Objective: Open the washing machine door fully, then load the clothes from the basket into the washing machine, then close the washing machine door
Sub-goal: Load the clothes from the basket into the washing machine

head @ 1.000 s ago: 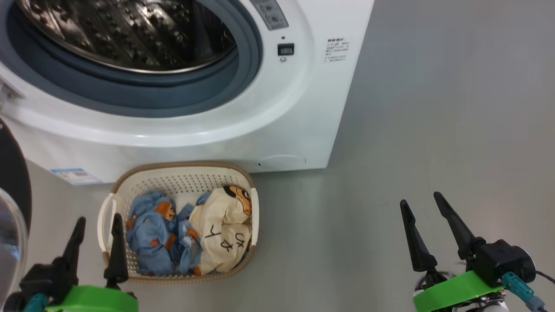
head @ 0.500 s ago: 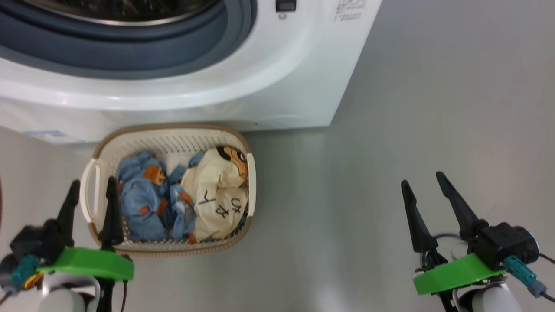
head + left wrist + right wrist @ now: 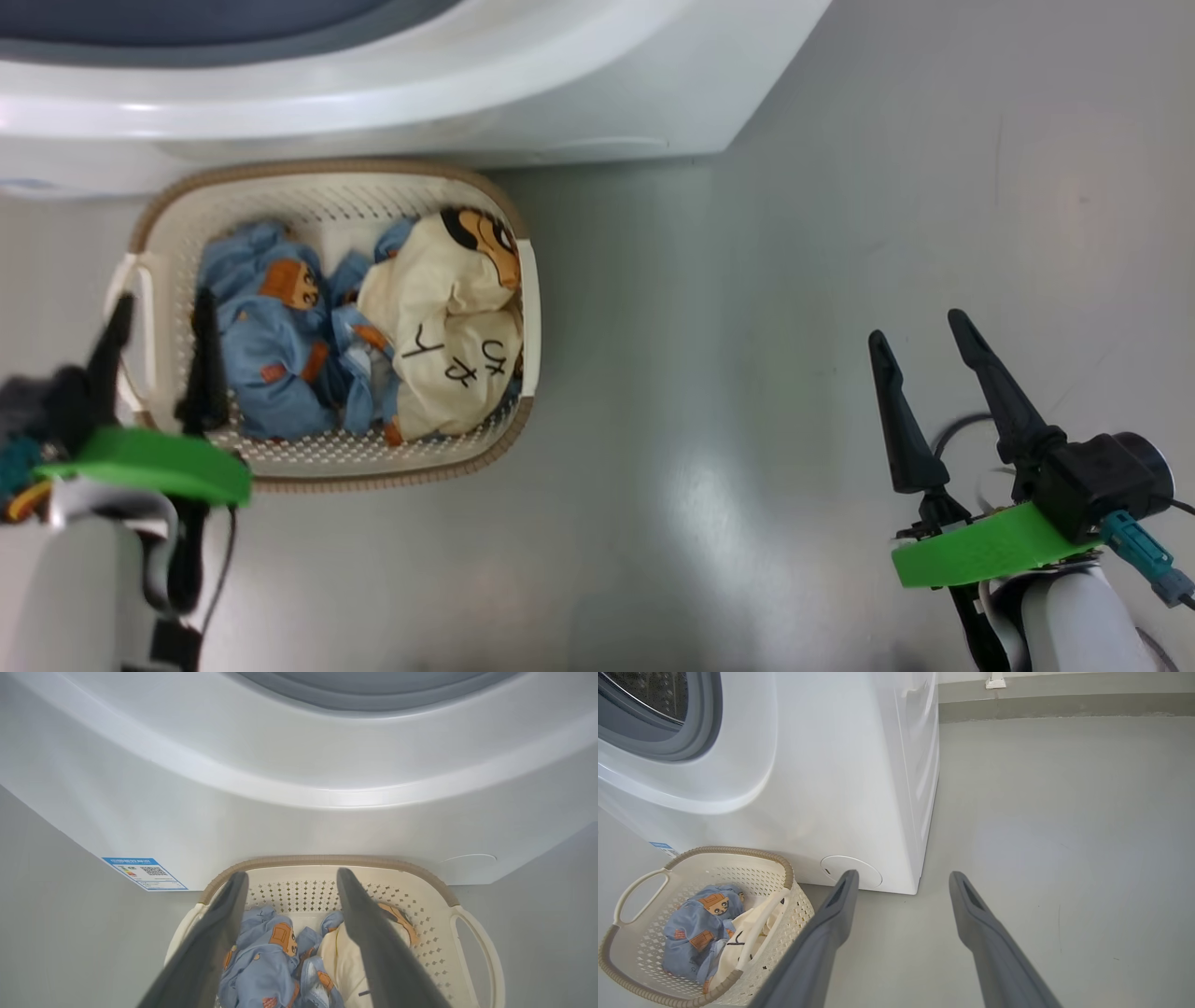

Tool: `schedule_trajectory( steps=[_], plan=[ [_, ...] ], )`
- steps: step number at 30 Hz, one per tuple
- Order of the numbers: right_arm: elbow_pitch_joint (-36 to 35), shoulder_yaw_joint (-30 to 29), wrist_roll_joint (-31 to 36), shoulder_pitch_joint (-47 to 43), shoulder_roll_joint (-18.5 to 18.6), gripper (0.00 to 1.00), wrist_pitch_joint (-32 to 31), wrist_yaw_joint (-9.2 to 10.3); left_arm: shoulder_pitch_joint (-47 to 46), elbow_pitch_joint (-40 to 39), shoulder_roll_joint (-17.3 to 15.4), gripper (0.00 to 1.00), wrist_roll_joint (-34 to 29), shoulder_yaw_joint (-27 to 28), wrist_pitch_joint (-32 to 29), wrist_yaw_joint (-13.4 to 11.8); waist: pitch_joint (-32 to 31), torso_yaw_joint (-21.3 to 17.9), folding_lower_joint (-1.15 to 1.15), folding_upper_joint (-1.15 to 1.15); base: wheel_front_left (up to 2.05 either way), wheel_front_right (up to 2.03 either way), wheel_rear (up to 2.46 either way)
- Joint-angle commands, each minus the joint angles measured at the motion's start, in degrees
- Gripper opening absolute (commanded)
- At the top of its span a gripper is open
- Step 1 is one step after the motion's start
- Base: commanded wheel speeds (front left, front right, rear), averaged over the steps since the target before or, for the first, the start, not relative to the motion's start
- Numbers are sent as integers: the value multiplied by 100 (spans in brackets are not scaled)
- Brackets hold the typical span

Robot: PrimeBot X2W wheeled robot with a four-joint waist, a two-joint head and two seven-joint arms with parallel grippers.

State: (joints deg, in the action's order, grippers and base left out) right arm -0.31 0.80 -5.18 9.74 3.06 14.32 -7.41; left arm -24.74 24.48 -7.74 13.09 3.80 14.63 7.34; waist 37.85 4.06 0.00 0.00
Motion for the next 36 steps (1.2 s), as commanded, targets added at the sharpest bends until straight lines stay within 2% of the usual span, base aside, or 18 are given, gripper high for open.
schedule_trajectory(
  steps=[1, 15, 27, 36],
  plan=[
    [-173, 128, 96, 55, -18, 100, 68, -8, -199, 56, -303, 100, 45, 144, 37, 6, 380, -66, 0, 0, 0, 0, 0],
    [-382, 163, 84, 293, -18, 100, 68, -8, -1424, 1673, -896, 100, -12, -501, 37, 13, 1159, -189, 0, 0, 0, 0, 0],
    [-455, 187, 62, 406, -18, 100, 68, -8, -2158, 3322, -1101, 100, -233, -1101, 29, 14, 1453, -248, 0, 0, 0, 0, 0],
    [-509, 161, -10, 428, -18, 100, 68, -8, -2723, 4123, -1222, 100, -110, -1442, -6, 14, 1735, -339, 0, 0, 0, 0, 0]
  ],
)
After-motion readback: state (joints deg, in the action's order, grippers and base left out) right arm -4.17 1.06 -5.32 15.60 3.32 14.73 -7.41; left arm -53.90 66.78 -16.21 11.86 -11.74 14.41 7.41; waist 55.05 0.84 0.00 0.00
